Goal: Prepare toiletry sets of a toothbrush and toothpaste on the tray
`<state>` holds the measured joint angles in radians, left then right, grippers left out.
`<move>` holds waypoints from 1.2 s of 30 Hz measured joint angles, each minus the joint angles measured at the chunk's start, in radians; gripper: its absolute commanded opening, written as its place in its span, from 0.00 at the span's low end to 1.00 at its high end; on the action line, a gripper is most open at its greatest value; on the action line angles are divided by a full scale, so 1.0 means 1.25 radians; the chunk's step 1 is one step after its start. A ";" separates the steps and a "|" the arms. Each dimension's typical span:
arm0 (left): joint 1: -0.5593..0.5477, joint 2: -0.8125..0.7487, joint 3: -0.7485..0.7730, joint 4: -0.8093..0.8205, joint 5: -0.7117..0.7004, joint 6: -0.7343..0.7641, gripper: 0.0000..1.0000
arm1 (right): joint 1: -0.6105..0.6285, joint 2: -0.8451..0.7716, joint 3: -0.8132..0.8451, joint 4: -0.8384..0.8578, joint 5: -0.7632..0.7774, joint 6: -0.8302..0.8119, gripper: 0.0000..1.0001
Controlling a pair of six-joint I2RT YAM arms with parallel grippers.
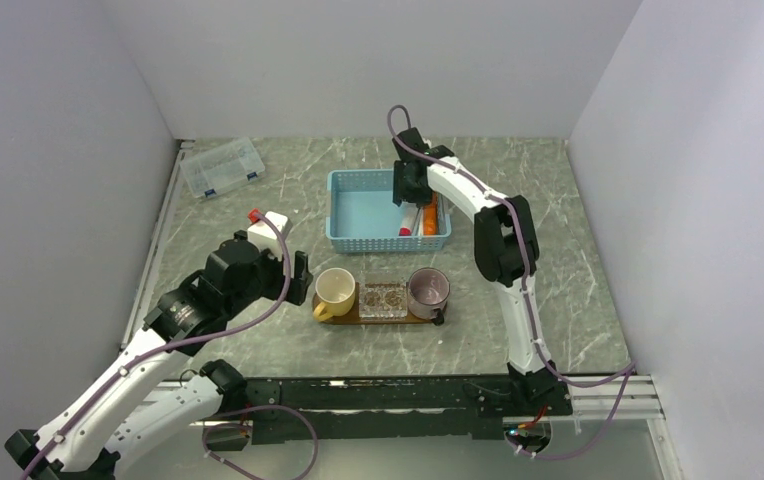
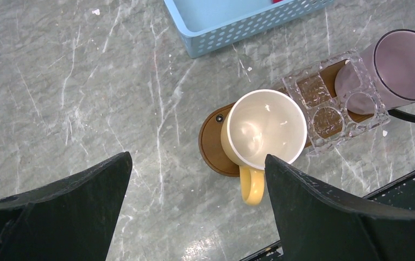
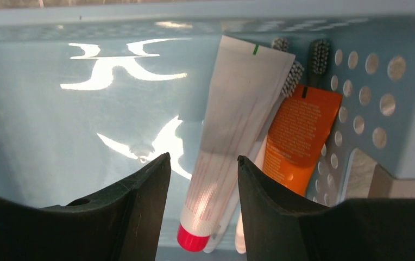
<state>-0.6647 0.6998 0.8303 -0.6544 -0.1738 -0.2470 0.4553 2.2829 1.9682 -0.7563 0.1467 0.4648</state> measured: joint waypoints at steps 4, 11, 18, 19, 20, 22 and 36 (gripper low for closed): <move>0.000 0.000 0.000 0.000 -0.001 0.000 0.99 | -0.005 0.030 0.029 -0.004 0.001 0.003 0.51; 0.000 0.004 0.000 0.000 -0.004 0.001 0.99 | -0.012 0.037 0.027 -0.011 0.004 0.019 0.51; 0.000 0.005 0.000 0.000 -0.005 0.002 1.00 | -0.011 0.037 0.026 -0.011 -0.001 0.027 0.51; 0.000 0.005 0.000 0.000 -0.005 0.002 0.99 | -0.011 0.038 0.026 -0.011 -0.003 0.028 0.51; 0.000 0.005 0.000 0.000 -0.006 0.002 0.99 | -0.011 0.038 0.026 -0.011 -0.006 0.029 0.51; 0.000 0.005 0.000 0.000 -0.006 0.002 0.99 | -0.011 0.043 0.026 -0.011 -0.016 0.029 0.51; 0.000 0.003 0.000 -0.001 -0.007 0.002 1.00 | -0.006 0.069 0.026 -0.011 -0.039 0.025 0.13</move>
<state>-0.6647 0.7036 0.8303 -0.6552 -0.1825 -0.2447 0.4477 2.3695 2.0010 -0.7704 0.0982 0.4957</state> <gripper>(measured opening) 0.994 0.260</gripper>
